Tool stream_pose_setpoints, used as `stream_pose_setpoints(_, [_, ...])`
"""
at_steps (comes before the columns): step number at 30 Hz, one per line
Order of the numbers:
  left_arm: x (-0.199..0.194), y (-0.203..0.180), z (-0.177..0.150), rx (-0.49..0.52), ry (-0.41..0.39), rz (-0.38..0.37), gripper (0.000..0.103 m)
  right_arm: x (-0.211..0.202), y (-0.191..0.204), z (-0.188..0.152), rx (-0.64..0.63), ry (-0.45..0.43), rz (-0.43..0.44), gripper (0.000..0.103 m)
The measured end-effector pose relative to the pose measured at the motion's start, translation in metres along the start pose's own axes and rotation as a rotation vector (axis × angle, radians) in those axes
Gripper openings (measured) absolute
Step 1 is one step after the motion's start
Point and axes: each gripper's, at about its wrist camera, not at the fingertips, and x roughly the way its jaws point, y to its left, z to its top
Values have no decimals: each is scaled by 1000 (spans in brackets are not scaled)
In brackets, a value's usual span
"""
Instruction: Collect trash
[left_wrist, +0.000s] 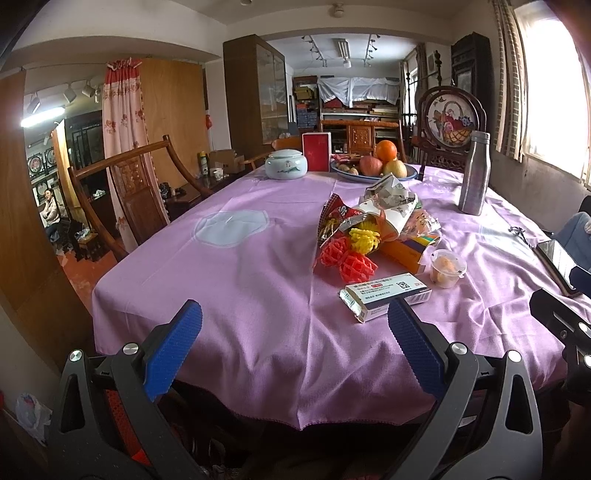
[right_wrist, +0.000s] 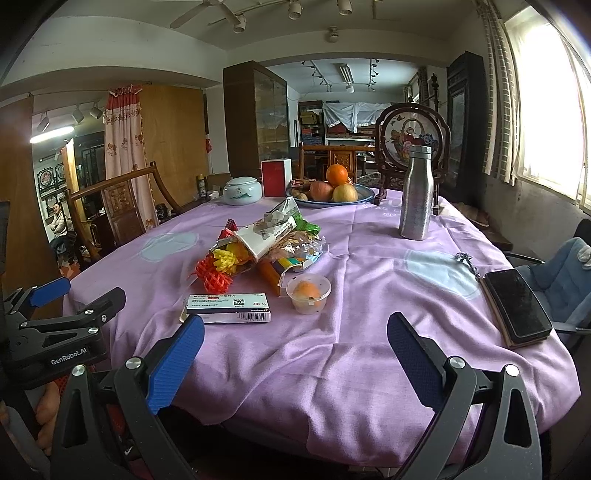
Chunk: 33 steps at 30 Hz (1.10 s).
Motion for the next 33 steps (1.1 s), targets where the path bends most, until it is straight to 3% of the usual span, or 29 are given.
stream_pose_setpoints(24, [8,8,-5,-13,22,16,96,0,3,-2,-1,7,4,97])
stream_pose_setpoints(33, [19,12,-11,-24,52,18,96,13,0,-8,7,47,8,97])
